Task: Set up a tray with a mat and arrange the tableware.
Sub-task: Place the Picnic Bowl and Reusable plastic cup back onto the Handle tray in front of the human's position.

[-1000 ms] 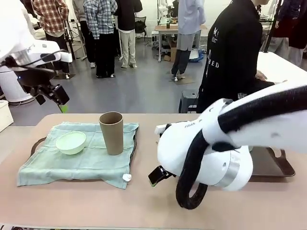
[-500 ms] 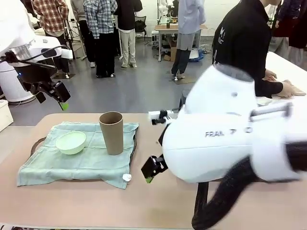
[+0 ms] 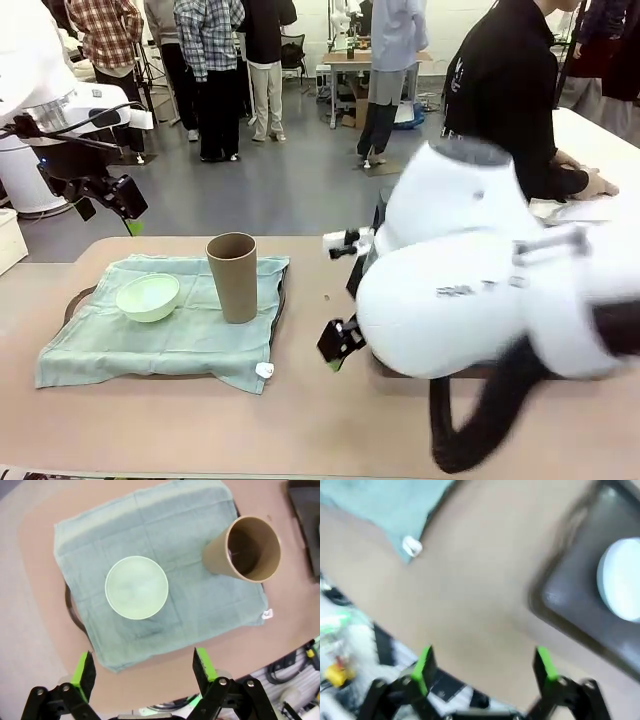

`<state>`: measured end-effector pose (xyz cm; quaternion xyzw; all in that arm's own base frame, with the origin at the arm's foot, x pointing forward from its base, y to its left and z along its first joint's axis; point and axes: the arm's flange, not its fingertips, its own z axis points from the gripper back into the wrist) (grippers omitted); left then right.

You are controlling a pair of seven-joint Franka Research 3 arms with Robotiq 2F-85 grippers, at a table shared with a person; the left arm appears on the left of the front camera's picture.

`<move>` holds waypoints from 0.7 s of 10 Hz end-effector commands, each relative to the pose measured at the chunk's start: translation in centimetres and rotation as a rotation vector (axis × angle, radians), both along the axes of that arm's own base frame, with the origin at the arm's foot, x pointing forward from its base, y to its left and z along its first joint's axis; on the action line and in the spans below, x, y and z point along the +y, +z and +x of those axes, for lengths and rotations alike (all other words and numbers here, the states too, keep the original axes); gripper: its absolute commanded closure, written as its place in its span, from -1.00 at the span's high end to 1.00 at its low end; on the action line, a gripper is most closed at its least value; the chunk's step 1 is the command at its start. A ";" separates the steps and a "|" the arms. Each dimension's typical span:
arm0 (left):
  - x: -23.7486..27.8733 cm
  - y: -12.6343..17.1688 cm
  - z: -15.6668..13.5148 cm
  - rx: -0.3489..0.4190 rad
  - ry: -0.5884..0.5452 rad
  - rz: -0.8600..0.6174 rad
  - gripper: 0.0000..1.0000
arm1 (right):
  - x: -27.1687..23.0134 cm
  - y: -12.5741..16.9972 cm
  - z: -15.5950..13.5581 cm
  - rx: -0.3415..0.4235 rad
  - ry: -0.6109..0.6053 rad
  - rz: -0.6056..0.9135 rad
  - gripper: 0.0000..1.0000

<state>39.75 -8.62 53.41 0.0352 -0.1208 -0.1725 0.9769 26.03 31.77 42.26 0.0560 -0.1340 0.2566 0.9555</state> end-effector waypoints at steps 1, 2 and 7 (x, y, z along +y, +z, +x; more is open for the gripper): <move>-1.2 2.1 -1.0 0.051 0.073 0.072 1.00 | -1.1 12.0 -5.2 -0.066 -0.107 -0.147 1.00; -1.7 2.4 -1.1 0.083 0.068 0.071 1.00 | -2.3 14.8 -6.8 -0.054 -0.181 -0.208 1.00; -1.5 2.2 -1.6 0.124 0.044 0.051 1.00 | -4.6 20.1 -11.8 -0.100 -0.252 -0.207 1.00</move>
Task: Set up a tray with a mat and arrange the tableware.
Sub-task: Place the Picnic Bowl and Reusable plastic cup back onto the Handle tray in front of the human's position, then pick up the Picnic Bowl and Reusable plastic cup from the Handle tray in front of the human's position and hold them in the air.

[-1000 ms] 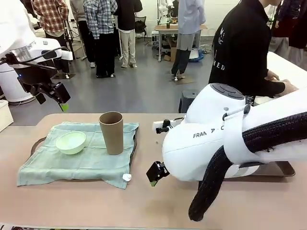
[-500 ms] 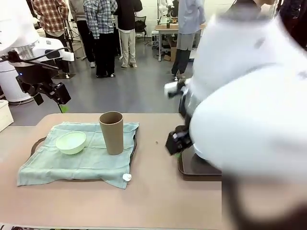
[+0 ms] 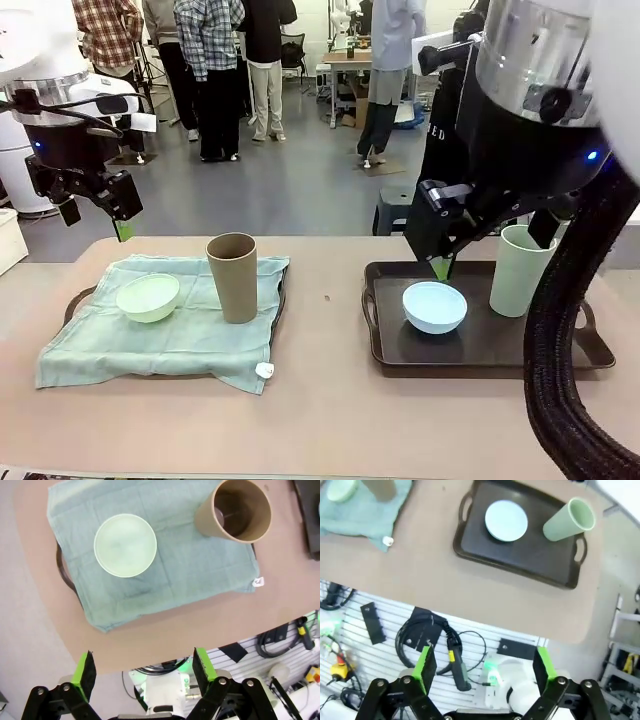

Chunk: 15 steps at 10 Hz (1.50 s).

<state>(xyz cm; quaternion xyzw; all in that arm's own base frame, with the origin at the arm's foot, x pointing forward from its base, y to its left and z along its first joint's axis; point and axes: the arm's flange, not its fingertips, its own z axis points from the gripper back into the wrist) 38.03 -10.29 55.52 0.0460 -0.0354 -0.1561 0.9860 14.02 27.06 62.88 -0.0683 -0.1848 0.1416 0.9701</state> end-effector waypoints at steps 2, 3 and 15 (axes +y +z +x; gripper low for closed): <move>0.1 0.1 0.1 -0.040 -0.002 0.006 1.00 | 0.1 -0.6 0.2 0.049 0.009 -0.018 1.00; 0.1 0.1 0.1 -0.040 -0.002 0.006 1.00 | 0.1 -0.6 0.2 0.049 0.009 -0.018 1.00; 3.5 3.2 1.1 0.246 -0.108 -0.656 1.00 | -16.8 8.0 2.7 0.190 -0.285 0.747 1.00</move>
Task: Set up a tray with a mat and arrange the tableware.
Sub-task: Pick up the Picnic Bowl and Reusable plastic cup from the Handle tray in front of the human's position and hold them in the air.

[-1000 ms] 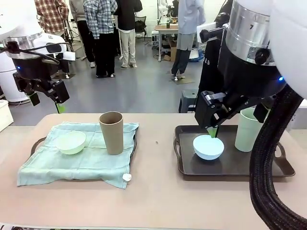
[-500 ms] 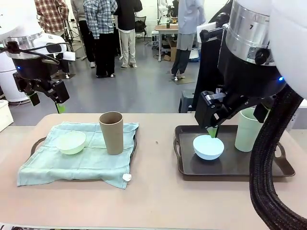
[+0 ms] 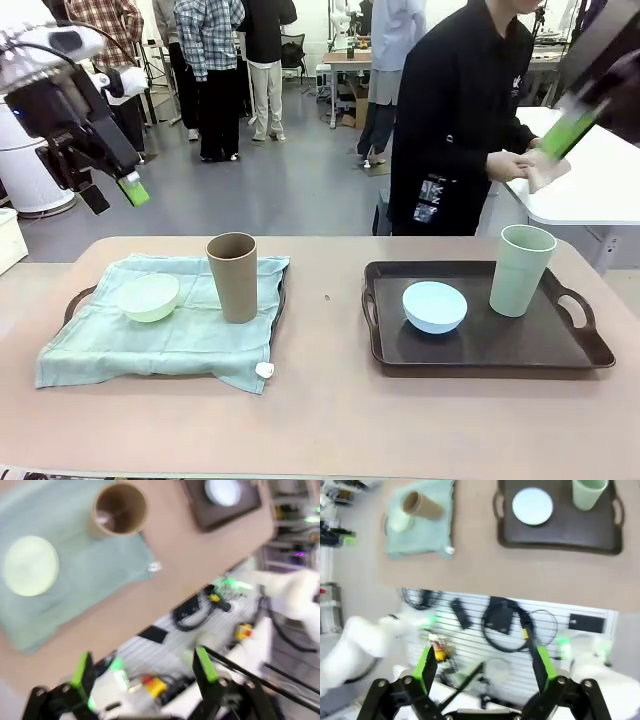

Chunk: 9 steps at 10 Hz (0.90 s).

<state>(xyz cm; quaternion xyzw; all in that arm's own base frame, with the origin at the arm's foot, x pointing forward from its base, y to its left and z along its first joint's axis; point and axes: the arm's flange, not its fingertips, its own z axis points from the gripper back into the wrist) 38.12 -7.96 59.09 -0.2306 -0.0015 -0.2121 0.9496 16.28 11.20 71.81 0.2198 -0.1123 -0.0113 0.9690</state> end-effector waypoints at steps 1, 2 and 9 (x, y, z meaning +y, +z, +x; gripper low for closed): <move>1.9 -0.9 1.7 0.129 0.048 -0.236 1.00 | -3.7 -2.0 1.4 0.003 -0.168 0.231 1.00; 0.0 0.0 0.0 0.000 0.000 0.000 1.00 | 0.0 0.0 0.0 0.000 0.000 0.000 1.00; 2.7 -1.8 2.5 0.103 -0.066 -0.345 1.00 | -14.6 -5.6 7.7 0.235 -0.149 0.622 1.00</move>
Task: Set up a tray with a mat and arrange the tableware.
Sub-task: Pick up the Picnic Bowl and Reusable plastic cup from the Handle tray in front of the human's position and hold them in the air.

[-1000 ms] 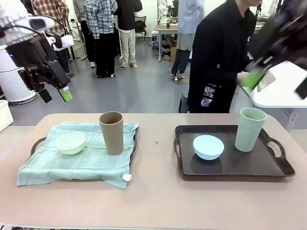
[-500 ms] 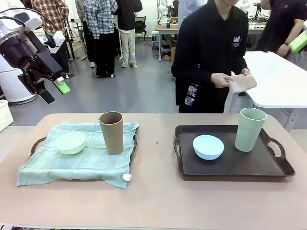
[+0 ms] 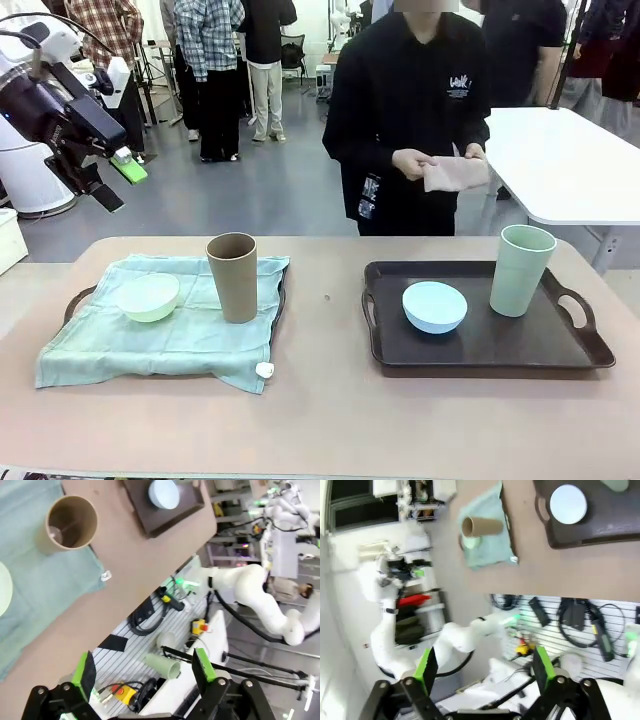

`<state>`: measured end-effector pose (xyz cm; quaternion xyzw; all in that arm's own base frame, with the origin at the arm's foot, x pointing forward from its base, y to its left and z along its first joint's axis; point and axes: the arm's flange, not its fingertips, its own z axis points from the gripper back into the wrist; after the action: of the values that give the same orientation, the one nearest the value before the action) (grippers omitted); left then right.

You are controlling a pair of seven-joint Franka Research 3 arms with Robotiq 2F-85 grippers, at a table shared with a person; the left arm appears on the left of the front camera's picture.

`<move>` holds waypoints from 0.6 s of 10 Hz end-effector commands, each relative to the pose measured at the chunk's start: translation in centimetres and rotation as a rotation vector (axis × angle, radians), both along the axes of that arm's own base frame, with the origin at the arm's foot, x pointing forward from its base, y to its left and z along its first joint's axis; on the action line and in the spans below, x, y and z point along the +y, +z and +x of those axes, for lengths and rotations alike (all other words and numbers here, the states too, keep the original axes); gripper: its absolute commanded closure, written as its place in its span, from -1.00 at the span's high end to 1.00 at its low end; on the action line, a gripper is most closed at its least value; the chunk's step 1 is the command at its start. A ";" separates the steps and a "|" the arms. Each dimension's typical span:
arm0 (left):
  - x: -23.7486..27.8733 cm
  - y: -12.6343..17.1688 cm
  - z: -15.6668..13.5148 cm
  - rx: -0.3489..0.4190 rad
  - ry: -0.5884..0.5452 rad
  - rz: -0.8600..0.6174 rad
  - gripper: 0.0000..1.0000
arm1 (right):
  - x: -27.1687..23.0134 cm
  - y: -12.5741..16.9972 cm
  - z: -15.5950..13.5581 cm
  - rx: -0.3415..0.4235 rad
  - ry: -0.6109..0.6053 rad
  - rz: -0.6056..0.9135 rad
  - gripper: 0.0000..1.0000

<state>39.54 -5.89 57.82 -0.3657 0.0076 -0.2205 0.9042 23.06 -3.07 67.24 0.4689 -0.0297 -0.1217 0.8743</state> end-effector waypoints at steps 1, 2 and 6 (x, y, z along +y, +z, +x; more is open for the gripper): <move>1.1 -1.0 1.4 0.045 -0.022 -0.094 1.00 | -1.1 -2.2 1.2 0.074 -0.038 0.025 1.00; 1.2 -1.1 1.7 0.044 -0.019 -0.085 1.00 | -0.9 -1.8 0.9 0.045 -0.103 0.008 1.00; 0.6 -0.9 0.6 0.021 -0.004 -0.047 1.00 | -2.9 -2.5 1.4 0.071 -0.070 0.033 1.00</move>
<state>40.39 -5.33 56.59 -0.3937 0.0148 -0.2214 0.8921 24.22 -5.58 65.12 0.4750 -0.0118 -0.1656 0.8642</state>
